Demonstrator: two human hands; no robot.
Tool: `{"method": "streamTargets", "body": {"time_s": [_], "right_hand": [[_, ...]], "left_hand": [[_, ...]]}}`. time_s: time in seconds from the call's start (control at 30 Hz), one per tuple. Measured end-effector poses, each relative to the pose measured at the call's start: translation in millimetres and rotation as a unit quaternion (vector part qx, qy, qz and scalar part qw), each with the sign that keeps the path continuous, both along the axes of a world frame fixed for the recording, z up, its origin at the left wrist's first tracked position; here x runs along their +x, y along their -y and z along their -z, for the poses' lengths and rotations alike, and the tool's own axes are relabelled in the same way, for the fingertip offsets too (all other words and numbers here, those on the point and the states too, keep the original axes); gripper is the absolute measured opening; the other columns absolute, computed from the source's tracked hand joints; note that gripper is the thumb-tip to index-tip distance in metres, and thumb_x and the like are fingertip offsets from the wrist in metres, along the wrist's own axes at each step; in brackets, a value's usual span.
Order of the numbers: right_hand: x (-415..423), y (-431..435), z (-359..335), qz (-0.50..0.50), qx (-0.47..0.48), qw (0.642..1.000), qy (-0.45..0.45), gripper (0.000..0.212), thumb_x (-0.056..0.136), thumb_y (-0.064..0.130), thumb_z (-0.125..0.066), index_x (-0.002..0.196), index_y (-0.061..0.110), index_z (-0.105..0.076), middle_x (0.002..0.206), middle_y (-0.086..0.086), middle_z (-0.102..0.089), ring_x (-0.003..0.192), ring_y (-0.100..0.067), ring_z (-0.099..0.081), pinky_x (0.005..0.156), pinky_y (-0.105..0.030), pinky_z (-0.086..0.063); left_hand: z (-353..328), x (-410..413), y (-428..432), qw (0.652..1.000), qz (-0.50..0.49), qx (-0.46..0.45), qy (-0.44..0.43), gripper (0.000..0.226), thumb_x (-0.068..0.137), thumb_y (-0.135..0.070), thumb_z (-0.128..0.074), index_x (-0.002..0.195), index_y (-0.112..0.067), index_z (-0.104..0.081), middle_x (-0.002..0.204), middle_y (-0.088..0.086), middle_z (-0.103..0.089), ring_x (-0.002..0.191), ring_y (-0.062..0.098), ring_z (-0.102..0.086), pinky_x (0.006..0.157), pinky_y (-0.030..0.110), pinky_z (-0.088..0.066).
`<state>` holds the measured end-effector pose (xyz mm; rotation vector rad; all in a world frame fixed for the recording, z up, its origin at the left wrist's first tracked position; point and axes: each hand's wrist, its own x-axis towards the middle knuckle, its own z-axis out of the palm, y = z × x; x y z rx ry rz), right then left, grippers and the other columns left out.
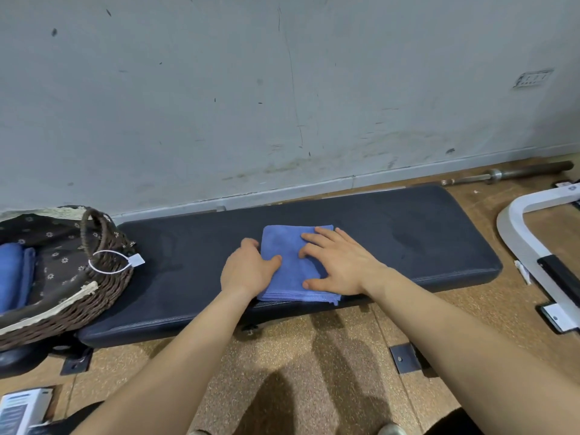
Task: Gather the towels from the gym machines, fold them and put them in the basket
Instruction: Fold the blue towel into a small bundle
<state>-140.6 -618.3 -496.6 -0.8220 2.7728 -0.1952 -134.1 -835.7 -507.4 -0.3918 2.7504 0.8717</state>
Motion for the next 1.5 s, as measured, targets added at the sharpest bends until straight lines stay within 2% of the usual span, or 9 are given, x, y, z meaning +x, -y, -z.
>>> {"method": "streamTargets", "body": {"time_s": [0.1, 0.2, 0.43, 0.57, 0.73, 0.83, 1.07, 1.33, 1.5], "right_hand": [[2.2, 4.0, -0.4, 0.01, 0.003, 1.0, -0.003, 0.063, 0.084, 0.07, -0.053, 0.136, 0.036, -0.045, 0.163, 0.004, -0.022, 0.152, -0.023, -0.01, 0.123, -0.046, -0.006], [10.8, 20.5, 4.2, 0.037, -0.026, 0.999, -0.016, 0.065, 0.084, 0.072, -0.053, 0.137, 0.035, -0.046, 0.161, 0.002, -0.026, 0.151, -0.024, -0.014, 0.123, -0.046, -0.007], [26.7, 40.3, 10.7, 0.098, -0.126, 0.987, -0.001, 0.058, 0.089, 0.066, -0.04, 0.138, 0.038, -0.053, 0.159, -0.001, -0.032, 0.145, -0.026, -0.024, 0.121, -0.044, -0.015], [23.1, 12.8, 2.5, 0.159, -0.198, 0.962, -0.103, 0.026, 0.088, 0.03, -0.057, 0.112, 0.023, -0.063, 0.131, 0.002, -0.052, 0.12, -0.027, -0.047, 0.101, -0.041, -0.041], [-1.1, 4.5, -15.4, 0.119, -0.165, 0.977, -0.063, 0.081, 0.078, 0.015, -0.063, 0.152, 0.031, -0.032, 0.157, 0.0, -0.026, 0.136, -0.029, -0.026, 0.102, -0.038, -0.041], [-14.8, 6.2, -20.0, 0.053, -0.096, 0.993, -0.04, 0.07, 0.077, 0.01, -0.06, 0.142, 0.032, -0.043, 0.146, 0.003, -0.041, 0.128, -0.028, -0.037, 0.094, -0.039, -0.046], [-9.6, -8.9, -19.6, 0.032, -0.052, 0.995, -0.076, 0.029, 0.079, 0.016, -0.06, 0.104, 0.025, -0.047, 0.102, 0.006, -0.055, 0.094, -0.022, -0.052, 0.068, -0.038, -0.047], [12.1, -35.0, -10.5, 0.016, -0.07, 0.997, -0.026, 0.047, 0.086, 0.062, -0.04, 0.112, 0.027, -0.056, 0.132, 0.01, -0.059, 0.116, -0.02, -0.056, 0.087, -0.041, -0.052], [3.5, -0.5, -9.9, 0.022, -0.057, 0.991, -0.116, 0.04, 0.096, 0.045, -0.036, 0.105, 0.016, -0.061, 0.119, -0.002, -0.06, 0.108, -0.029, -0.057, 0.083, -0.04, -0.049]], "left_hand": [[-16.2, -12.5, -0.1, 0.99, -0.042, 0.127, 0.046, 0.027, 0.077, -0.028, -0.072, 0.081, -0.002, -0.068, 0.077, 0.006, -0.071, 0.073, 0.026, -0.067, 0.066, 0.04, -0.054], [-33.8, -23.0, 2.2, 0.984, -0.061, 0.165, 0.027, 0.022, 0.073, -0.018, -0.074, 0.084, 0.0, -0.071, 0.08, 0.012, -0.072, 0.071, 0.022, -0.065, 0.073, 0.04, -0.056], [-48.8, -29.5, -8.5, 0.993, 0.105, 0.028, -0.037, 0.04, 0.067, -0.021, -0.074, 0.097, -0.024, -0.048, 0.101, 0.0, -0.054, 0.084, 0.02, -0.058, 0.064, 0.035, -0.046], [-46.2, -19.0, -21.3, 0.972, 0.202, -0.11, -0.054, 0.051, 0.073, -0.022, -0.072, 0.11, -0.027, -0.037, 0.108, 0.0, -0.043, 0.089, 0.025, -0.052, 0.064, 0.043, -0.051], [-32.8, 9.1, -38.9, 0.904, 0.281, -0.277, -0.164, 0.058, 0.082, -0.013, -0.063, 0.13, -0.025, -0.032, 0.112, 0.004, -0.041, 0.093, 0.025, -0.048, 0.055, 0.033, -0.037], [-24.8, 16.2, -32.9, 0.891, 0.311, -0.254, -0.212, 0.066, 0.077, -0.012, -0.066, 0.133, -0.029, -0.036, 0.11, 0.002, -0.043, 0.089, 0.024, -0.046, 0.06, 0.033, -0.043], [-12.3, 48.7, -8.1, 0.912, 0.256, -0.17, -0.271, 0.049, 0.064, -0.021, -0.078, 0.105, -0.022, -0.052, 0.107, -0.005, -0.052, 0.085, 0.02, -0.05, 0.067, 0.03, -0.044], [-5.1, 63.8, -11.5, 0.897, 0.295, -0.181, -0.274, 0.029, 0.073, -0.049, -0.063, 0.096, -0.032, -0.06, 0.107, -0.012, -0.052, 0.089, 0.016, -0.051, 0.07, 0.029, -0.039], [-9.1, 54.8, -28.3, 0.93, 0.207, -0.181, -0.243, 0.03, 0.092, -0.049, -0.049, 0.077, -0.028, -0.066, 0.089, -0.01, -0.052, 0.077, 0.019, -0.051, 0.07, 0.036, -0.043]]}}
